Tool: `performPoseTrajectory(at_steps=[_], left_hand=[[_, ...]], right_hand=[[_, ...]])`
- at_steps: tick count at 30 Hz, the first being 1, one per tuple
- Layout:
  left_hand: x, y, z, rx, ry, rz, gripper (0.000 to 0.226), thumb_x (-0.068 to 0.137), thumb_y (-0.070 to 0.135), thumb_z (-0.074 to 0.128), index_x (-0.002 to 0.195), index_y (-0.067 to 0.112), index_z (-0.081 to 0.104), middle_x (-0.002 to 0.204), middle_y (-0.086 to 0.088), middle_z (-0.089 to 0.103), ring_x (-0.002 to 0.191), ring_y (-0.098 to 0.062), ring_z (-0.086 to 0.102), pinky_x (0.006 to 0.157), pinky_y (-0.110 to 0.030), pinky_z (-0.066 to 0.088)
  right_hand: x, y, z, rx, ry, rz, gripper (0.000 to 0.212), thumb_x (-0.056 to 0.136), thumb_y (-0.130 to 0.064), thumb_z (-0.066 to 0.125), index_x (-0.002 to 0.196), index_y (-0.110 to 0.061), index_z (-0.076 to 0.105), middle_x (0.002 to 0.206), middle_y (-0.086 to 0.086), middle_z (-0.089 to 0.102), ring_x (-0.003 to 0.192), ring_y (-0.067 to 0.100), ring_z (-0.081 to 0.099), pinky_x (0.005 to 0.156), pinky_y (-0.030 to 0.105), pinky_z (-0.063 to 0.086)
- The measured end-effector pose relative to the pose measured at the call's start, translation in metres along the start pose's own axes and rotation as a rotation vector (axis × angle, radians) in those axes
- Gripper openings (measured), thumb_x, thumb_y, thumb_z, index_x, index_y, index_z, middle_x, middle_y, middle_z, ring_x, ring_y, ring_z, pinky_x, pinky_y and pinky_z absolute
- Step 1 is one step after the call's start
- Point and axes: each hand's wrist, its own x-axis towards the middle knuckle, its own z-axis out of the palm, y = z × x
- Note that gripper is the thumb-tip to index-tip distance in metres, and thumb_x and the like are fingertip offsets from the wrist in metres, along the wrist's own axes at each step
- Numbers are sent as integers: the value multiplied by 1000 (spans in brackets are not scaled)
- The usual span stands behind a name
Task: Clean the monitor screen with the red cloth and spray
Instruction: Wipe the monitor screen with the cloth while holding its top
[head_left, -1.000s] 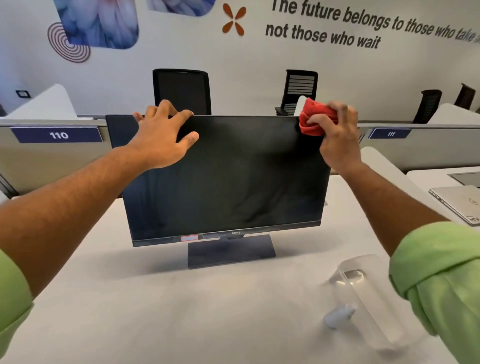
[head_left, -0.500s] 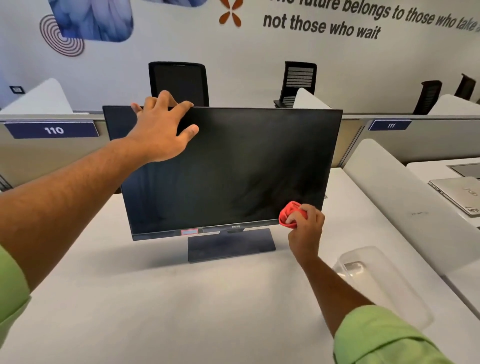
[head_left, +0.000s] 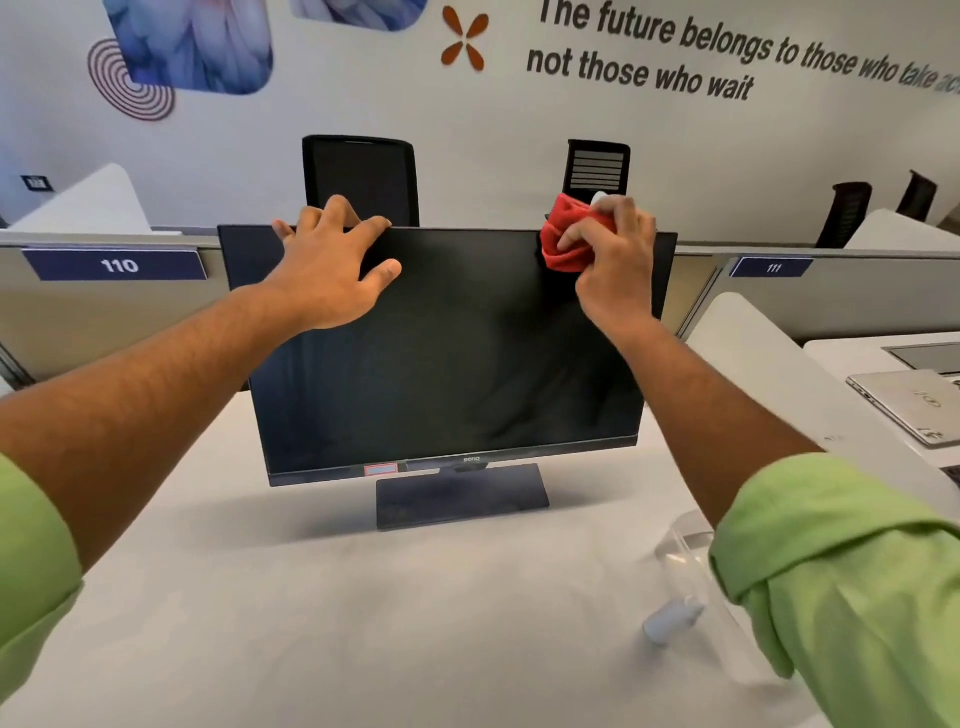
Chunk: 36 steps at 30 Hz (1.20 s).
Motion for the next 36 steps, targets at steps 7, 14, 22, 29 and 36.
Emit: performPoseTrajectory(at_steps=[7, 14, 22, 29, 36], left_hand=[[2, 1, 1, -19, -3, 10, 58, 99, 53, 45, 151, 28, 36, 139, -10, 35, 137, -39, 28, 114, -74, 7], [3, 2, 1, -8, -1, 17, 58, 99, 53, 45, 151, 28, 36, 139, -11, 35, 137, -39, 28, 113, -75, 7], [0, 2, 0, -3, -7, 3, 57, 99, 52, 46, 150, 28, 36, 140, -11, 35, 137, -39, 28, 113, -74, 8], [0, 0, 1, -2, 5, -7, 57, 100, 50, 46, 151, 28, 35, 140, -11, 35, 137, -38, 28, 114, -73, 8], [3, 4, 3, 10, 5, 5, 57, 100, 52, 44, 150, 29, 35, 142, -10, 34, 137, -39, 27, 114, -73, 8]], right_hand=[[-129, -16, 37, -2, 13, 27, 48, 70, 17, 57, 92, -22, 73, 129, 4, 60, 119, 36, 49, 91, 44, 49], [-249, -17, 49, 20, -405, 61, 35, 67, -15, 99, 98, -20, 82, 121, 7, 73, 112, 36, 64, 83, 45, 63], [-76, -36, 18, 10, -45, -193, 44, 89, -1, 50, 115, -24, 76, 131, 12, 60, 116, 42, 52, 96, 53, 49], [-40, -59, 26, -66, 26, -256, 42, 94, -7, 56, 122, -33, 72, 141, 5, 57, 127, 38, 49, 99, 50, 48], [-218, -47, 71, -5, -258, -445, 34, 86, -9, 81, 114, -28, 78, 129, 2, 69, 116, 35, 58, 91, 46, 55]])
